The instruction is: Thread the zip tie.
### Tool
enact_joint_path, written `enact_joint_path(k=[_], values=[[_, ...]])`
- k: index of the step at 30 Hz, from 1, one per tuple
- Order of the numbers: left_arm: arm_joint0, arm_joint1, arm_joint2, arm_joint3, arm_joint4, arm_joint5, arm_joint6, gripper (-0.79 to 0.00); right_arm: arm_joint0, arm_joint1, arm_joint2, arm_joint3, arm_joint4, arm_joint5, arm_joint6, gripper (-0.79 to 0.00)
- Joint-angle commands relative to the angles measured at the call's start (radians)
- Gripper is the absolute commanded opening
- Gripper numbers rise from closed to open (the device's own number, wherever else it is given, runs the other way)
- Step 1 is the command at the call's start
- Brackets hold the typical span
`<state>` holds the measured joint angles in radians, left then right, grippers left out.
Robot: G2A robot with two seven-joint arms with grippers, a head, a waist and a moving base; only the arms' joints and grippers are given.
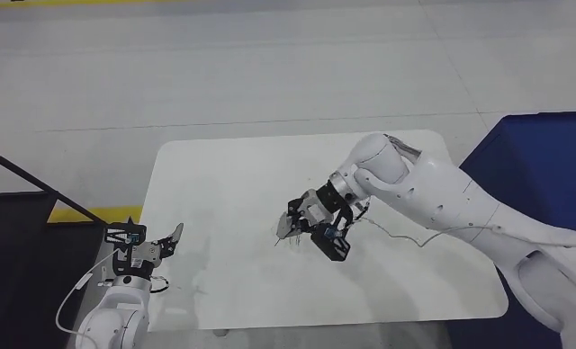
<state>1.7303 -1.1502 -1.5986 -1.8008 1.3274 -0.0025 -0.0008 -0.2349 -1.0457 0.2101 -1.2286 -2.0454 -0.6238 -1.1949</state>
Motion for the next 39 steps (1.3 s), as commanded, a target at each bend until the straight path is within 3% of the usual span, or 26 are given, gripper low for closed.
enact_joint_path(k=[1, 5, 7, 15, 17, 19, 22, 25, 33, 39], values=[[0.005, -0.001, 0.005, -0.008, -0.054, -0.047, -0.011, 0.0, -0.022, 0.011, 0.028, 0.088, 0.11, 0.099, -0.1, -0.785], [0.031, 0.001, 0.003, -0.04, -0.153, -0.188, -0.036, 0.0, -0.081, 0.024, 0.038, 0.118, 0.337, 0.229, -0.231, -0.785], [0.031, 0.001, 0.003, -0.04, -0.153, -0.188, -0.036, 0.0, -0.088, 0.027, 0.01, 0.109, 0.417, 0.264, -0.266, -0.785], [0.031, 0.0, 0.005, -0.041, -0.163, -0.19, -0.036, 0.0, -0.112, 0.025, 0.019, 0.084, 0.45, 0.27, -0.255, -0.785], [0.047, -0.001, 0.023, -0.073, -0.303, -0.302, -0.068, 0.0, -0.155, 0.022, 0.031, 0.034, 0.555, 0.276, -0.278, -0.785], [0.062, 0.003, 0.019, -0.118, -0.332, -0.379, -0.083, 0.0, -0.181, 0.021, 0.036, -0.005, 0.661, 0.275, -0.277, -0.785], [0.085, 0.001, 0.074, -0.162, -0.274, -0.423, -0.035, 0.0, -0.186, 0.024, 0.035, -0.041, 0.792, 0.241, -0.243, -0.785], [0.09, -0.006, 0.149, -0.191, -0.318, -0.467, 0.004, 0.0, -0.188, 0.021, 0.031, -0.087, 0.906, 0.21, -0.212, -0.785], [0.083, -0.007, 0.152, -0.195, -0.318, -0.462, 0.019, 0.0, -0.194, 0.02, 0.031, -0.101, 0.943, 0.195, -0.196, -0.785], [0.07, -0.011, 0.186, -0.214, -0.471, -0.476, -0.01, 0.0, -0.281, -0.001, 0.046, -0.149, 1.118, 0.036, -0.038, -0.785]])
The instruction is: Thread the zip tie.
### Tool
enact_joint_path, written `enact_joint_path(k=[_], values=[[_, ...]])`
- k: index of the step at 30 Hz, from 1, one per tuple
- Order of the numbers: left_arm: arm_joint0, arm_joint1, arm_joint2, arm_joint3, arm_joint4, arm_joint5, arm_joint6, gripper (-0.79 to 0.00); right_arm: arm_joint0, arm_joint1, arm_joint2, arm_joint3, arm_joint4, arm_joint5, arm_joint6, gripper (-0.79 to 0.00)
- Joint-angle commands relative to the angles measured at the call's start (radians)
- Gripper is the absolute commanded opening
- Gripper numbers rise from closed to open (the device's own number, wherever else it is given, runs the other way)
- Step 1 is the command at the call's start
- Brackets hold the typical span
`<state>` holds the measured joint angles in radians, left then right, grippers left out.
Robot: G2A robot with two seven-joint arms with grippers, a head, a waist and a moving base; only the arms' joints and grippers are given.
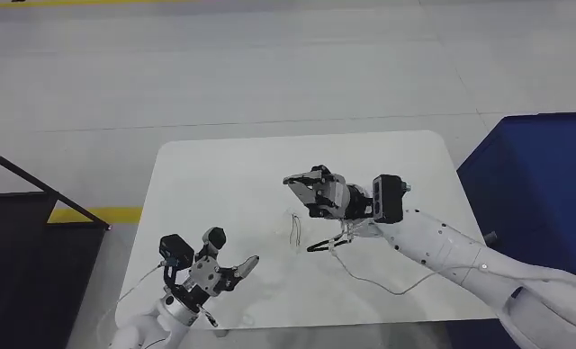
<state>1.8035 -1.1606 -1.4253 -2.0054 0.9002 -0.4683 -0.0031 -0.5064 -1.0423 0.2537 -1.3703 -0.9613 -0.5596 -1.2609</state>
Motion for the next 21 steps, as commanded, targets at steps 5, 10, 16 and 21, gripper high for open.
enact_joint_path(k=[5, 10, 16, 21], values=[[-0.023, -0.006, 0.076, -0.048, -0.127, 0.0, -0.054, 0.0, -0.048, -0.029, 0.02, 0.016, 0.137, -0.151, 0.151, -0.785], [-0.033, -0.011, 0.103, -0.058, -0.197, 0.048, -0.083, 0.0, -0.06, -0.038, 0.039, 0.047, 0.167, -0.226, 0.245, -0.785], [-0.041, -0.012, 0.113, -0.056, -0.233, 0.057, -0.1, 0.0, -0.081, -0.038, 0.045, 0.039, 0.189, -0.218, 0.292, -0.785], [-0.082, -0.02, 0.165, -0.065, -0.307, 0.1, -0.112, 0.0, -0.129, -0.048, 0.077, 0.012, 0.286, -0.261, 0.384, -0.785]])
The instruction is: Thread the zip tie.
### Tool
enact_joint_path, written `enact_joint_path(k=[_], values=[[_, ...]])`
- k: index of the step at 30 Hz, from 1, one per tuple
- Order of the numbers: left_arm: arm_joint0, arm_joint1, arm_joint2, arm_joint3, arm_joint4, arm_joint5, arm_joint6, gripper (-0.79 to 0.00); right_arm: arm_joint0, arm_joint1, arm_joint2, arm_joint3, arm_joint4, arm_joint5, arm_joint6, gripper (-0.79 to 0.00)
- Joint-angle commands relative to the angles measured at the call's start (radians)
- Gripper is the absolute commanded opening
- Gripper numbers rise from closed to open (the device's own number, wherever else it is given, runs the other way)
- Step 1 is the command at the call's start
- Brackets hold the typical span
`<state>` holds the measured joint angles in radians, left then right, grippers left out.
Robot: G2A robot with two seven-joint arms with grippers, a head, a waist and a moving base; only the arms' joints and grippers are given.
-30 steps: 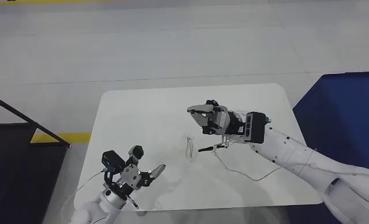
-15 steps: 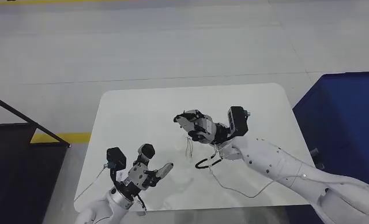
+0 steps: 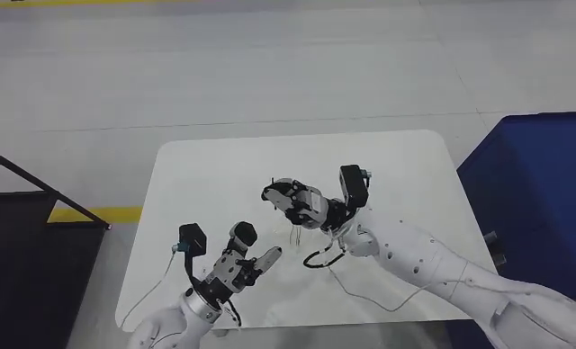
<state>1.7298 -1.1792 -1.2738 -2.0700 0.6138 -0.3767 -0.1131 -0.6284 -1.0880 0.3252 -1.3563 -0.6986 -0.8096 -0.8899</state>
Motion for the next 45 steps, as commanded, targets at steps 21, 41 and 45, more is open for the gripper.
enact_joint_path(k=[21, 41, 45], values=[[-0.097, -0.018, 0.05, 0.006, -0.1, 0.086, 0.029, -0.394, -0.116, -0.05, 0.167, -0.018, 0.076, -0.122, 0.22, -0.785], [-0.094, -0.024, 0.057, 0.01, -0.049, 0.078, 0.08, -0.449, -0.184, -0.093, 0.29, -0.025, 0.074, -0.168, 0.339, -0.785], [-0.096, -0.025, 0.053, 0.004, -0.062, 0.075, 0.085, -0.585, -0.194, -0.103, 0.307, -0.023, 0.076, -0.171, 0.362, -0.785]])
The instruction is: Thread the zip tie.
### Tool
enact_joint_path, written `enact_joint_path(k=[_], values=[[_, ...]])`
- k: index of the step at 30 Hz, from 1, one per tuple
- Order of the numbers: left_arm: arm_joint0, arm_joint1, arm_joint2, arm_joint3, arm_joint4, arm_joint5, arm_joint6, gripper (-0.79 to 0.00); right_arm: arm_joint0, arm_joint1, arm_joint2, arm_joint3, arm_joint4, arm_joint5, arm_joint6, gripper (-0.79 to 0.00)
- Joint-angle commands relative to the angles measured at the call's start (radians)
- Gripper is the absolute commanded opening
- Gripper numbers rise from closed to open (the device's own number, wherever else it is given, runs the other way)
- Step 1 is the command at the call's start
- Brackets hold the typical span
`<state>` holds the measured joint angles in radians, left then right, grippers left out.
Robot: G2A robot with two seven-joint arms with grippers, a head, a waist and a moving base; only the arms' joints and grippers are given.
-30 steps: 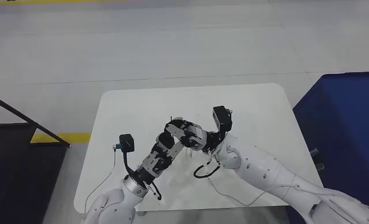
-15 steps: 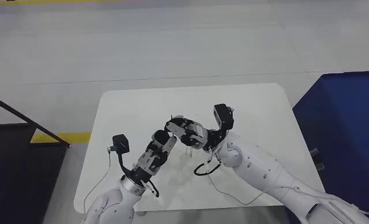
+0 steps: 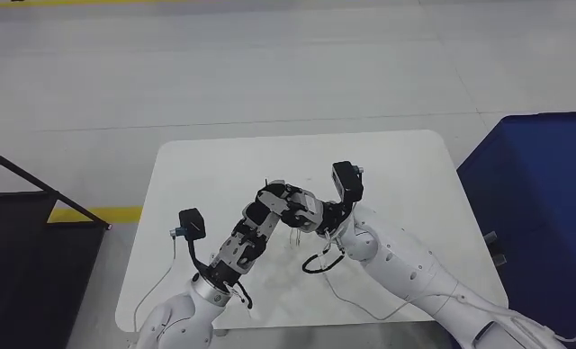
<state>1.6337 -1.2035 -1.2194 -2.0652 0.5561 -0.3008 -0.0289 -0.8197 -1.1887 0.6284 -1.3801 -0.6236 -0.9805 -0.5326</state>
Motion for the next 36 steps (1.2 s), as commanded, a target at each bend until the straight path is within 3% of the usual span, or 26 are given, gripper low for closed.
enact_joint_path(k=[1, 4, 13, 14, 15, 28, 36], values=[[0.0, 0.0, -0.003, -0.002, -0.005, -0.002, 0.0, -0.643, -0.005, -0.005, 0.007, 0.001, 0.001, -0.002, 0.012, -0.785], [0.001, 0.0, -0.007, -0.004, -0.007, -0.005, 0.0, -0.785, -0.011, -0.012, 0.017, 0.005, 0.005, -0.004, 0.029, -0.785], [0.021, 0.001, -0.018, -0.016, 0.014, -0.046, 0.009, -0.785, -0.027, -0.029, 0.066, 0.008, 0.007, -0.01, 0.062, -0.785], [0.025, 0.002, -0.02, -0.016, 0.023, -0.055, 0.015, -0.785, -0.029, -0.031, 0.071, 0.01, 0.008, -0.011, 0.069, -0.585], [0.03, 0.002, -0.021, -0.015, 0.032, -0.061, 0.021, -0.785, -0.029, -0.032, 0.078, 0.009, 0.004, -0.009, 0.076, 0.0], [0.052, 0.004, -0.029, 0.008, 0.2, -0.067, 0.075, -0.785, -0.139, -0.005, 0.274, -0.111, -0.045, -0.032, 0.004, 0.0], [0.052, 0.004, -0.029, 0.008, 0.2, -0.067, 0.075, -0.785, -0.139, -0.005, 0.274, -0.111, -0.045, -0.032, 0.004, 0.0]])
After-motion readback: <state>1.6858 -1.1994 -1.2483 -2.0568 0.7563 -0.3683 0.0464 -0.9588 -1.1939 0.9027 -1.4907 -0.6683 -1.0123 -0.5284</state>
